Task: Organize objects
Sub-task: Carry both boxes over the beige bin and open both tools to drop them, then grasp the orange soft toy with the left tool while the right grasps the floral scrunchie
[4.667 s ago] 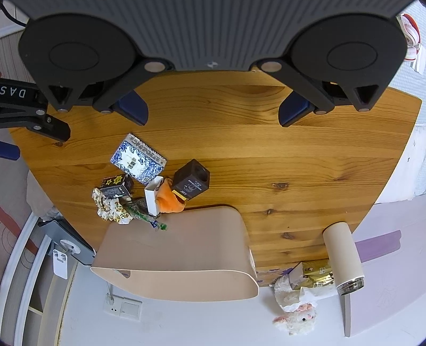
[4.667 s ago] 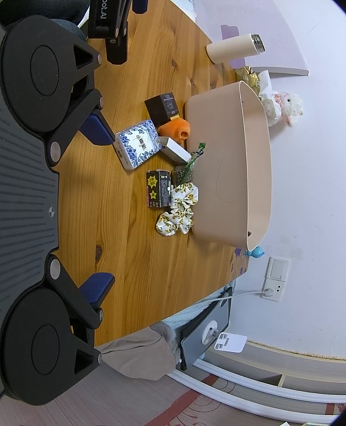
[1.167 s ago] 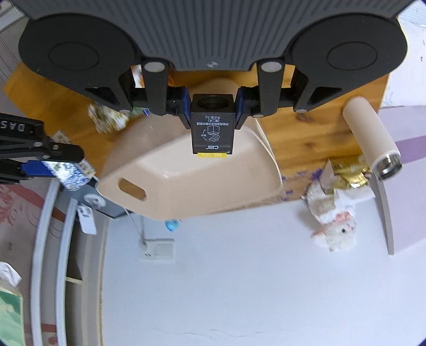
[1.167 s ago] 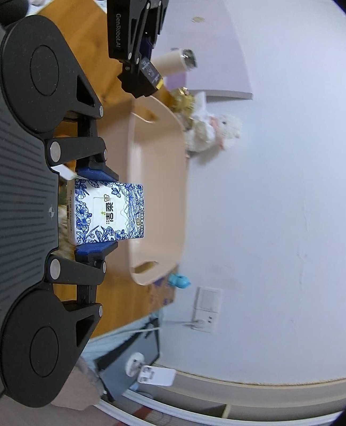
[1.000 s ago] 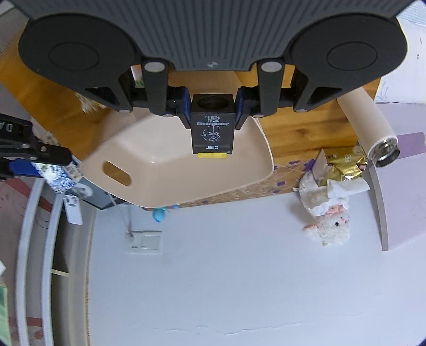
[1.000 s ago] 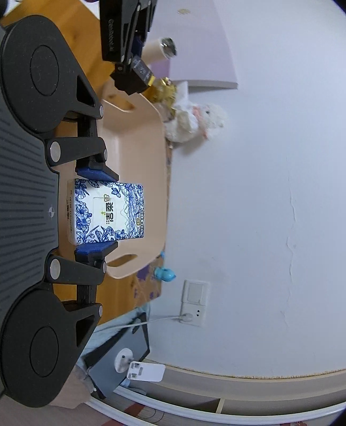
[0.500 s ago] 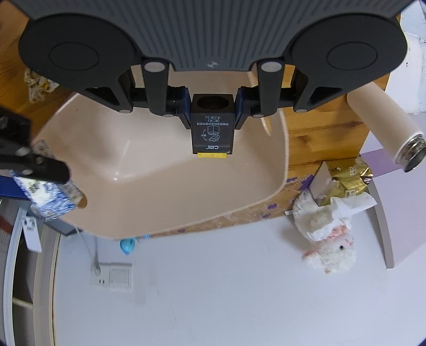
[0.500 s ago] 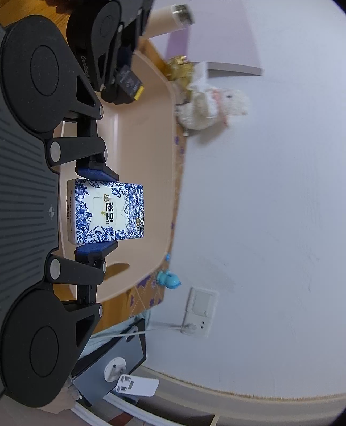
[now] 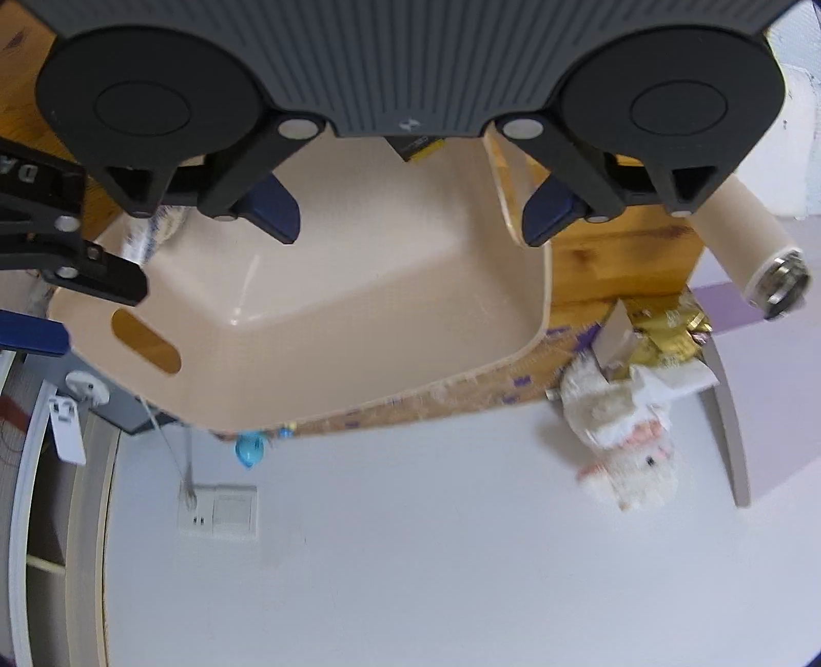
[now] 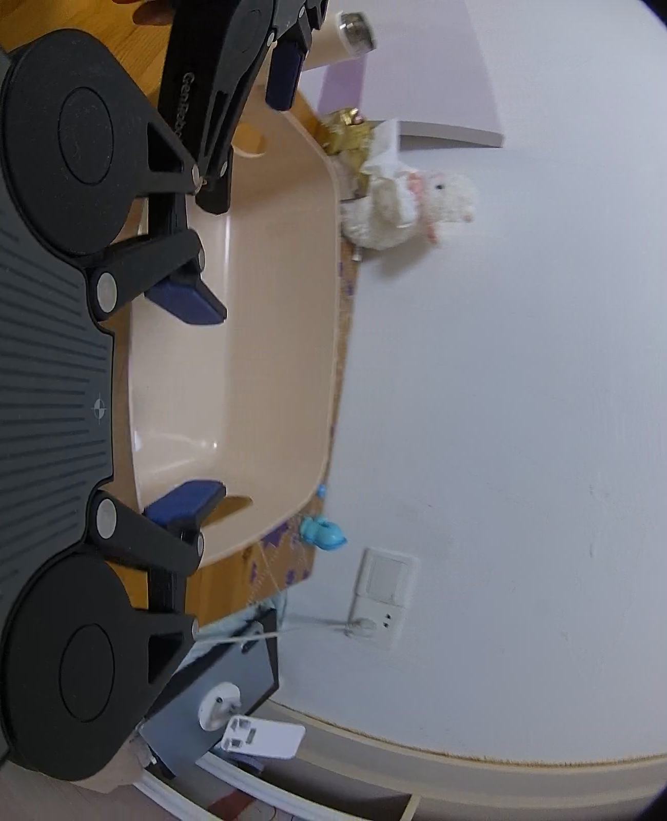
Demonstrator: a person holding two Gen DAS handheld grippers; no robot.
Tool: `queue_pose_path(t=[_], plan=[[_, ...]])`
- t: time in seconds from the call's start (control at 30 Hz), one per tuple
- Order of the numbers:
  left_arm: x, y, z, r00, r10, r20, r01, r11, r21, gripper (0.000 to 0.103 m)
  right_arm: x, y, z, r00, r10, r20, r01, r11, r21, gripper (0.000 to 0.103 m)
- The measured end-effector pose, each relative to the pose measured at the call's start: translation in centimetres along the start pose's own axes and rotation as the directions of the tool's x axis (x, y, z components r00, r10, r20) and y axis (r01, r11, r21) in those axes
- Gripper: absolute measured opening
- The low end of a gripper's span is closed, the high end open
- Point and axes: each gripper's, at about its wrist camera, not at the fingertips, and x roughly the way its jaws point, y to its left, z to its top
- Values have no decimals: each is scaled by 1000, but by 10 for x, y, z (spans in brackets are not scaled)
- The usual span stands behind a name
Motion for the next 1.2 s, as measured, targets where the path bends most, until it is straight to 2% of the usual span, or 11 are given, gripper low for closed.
queue_pose_path(t=[0.2, 0.47, 0.6, 0.83, 0.97, 1.2], plan=[[-33, 1, -4, 1000, -17, -1, 17, 1000, -3, 95, -39, -12, 2, 1000, -4, 15, 5, 1000, -9, 86], [-57, -5, -31, 998, -51, -43, 51, 999, -13, 95, -63, -23, -15, 999, -28, -44, 26, 999, -47, 92], [-57, -16, -47, 996, -63, -69, 64, 998, 9, 95, -58, -29, -32, 995, -37, -95, 31, 997, -67, 92], [-32, -21, -70, 987, -72, -142, 69, 997, -24, 95, -34, -48, -64, 981, -45, -189, 34, 998, -58, 92], [-19, -23, -77, 986, -66, -150, 62, 998, -30, 95, -19, -59, -76, 975, -46, -215, 40, 999, -31, 92], [4, -26, -89, 976, -114, -185, 105, 993, -59, 95, 3, -61, -89, 973, -22, -230, 21, 1000, -7, 92]])
